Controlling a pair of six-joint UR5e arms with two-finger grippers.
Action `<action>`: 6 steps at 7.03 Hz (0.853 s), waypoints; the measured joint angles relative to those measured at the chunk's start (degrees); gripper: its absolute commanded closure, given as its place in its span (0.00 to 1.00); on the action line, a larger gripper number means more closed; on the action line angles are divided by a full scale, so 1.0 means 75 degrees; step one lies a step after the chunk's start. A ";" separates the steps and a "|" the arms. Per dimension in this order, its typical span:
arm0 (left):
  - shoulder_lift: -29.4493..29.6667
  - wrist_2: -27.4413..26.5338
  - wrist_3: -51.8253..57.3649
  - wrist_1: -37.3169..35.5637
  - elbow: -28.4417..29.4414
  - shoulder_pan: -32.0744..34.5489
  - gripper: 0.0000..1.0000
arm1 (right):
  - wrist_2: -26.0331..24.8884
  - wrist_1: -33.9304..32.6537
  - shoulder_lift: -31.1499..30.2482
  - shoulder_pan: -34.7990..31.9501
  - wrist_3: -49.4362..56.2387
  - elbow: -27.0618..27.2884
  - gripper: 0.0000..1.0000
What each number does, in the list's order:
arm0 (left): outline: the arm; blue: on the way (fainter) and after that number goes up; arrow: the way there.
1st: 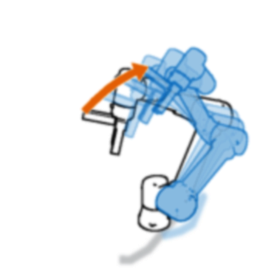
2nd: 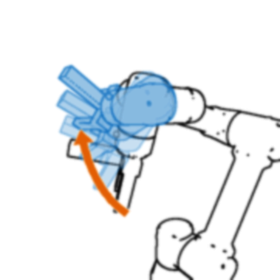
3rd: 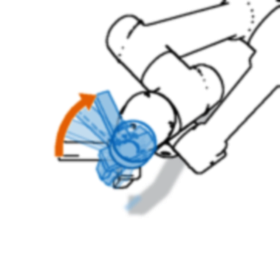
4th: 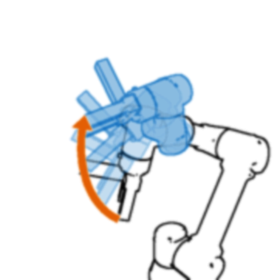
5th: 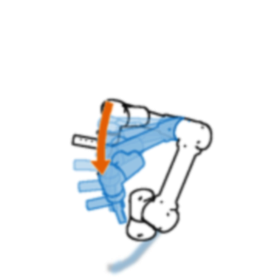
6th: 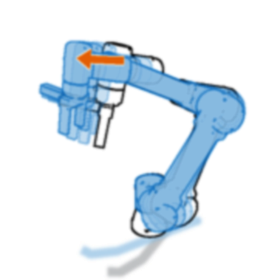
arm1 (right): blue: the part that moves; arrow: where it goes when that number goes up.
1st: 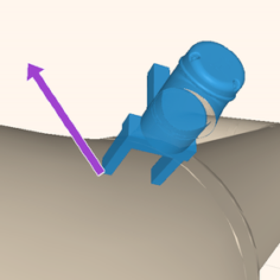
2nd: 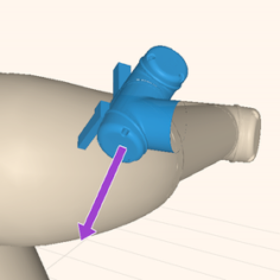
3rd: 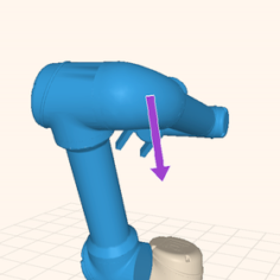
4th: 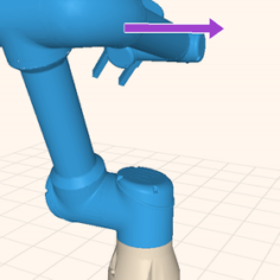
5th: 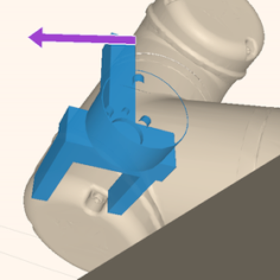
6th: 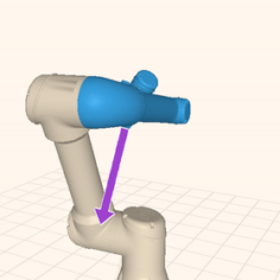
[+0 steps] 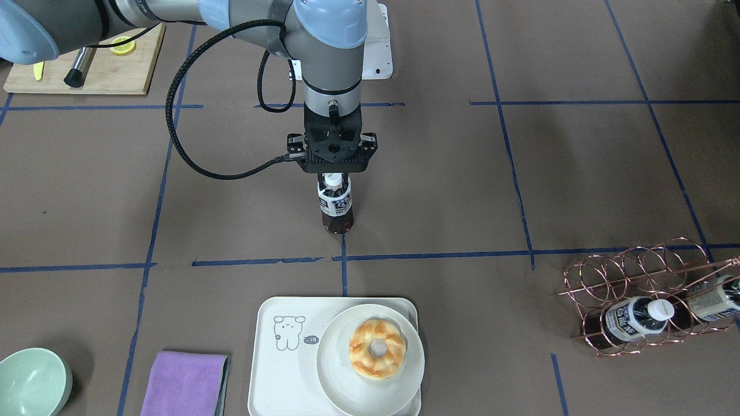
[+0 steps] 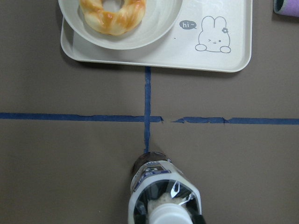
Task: Place tea on tray
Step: 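Close the right gripper on the tea bottle cap and lift it, then carry the bottle onto the tray beside the plate and lower it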
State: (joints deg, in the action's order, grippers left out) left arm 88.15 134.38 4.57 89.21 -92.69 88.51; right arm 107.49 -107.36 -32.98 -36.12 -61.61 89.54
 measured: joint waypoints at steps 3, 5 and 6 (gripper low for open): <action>0.0000 0.0000 0.0000 0.0000 -0.0001 0.0000 0.00 | -0.0004 0.0027 0.0075 -0.0117 -0.0008 0.0013 1.00; 0.0000 0.0000 0.0000 0.0000 0.0003 0.0000 0.00 | 0.0047 0.0071 0.0163 -0.0615 0.0229 -0.0183 1.00; 0.0000 0.0000 0.0000 0.0000 -0.0005 0.0000 0.00 | 0.0203 0.0218 0.0319 -0.1018 0.0520 -0.0649 1.00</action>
State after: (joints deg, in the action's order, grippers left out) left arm 88.15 134.39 4.57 89.21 -92.72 88.51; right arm 109.02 -105.73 -30.59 -43.76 -57.72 84.67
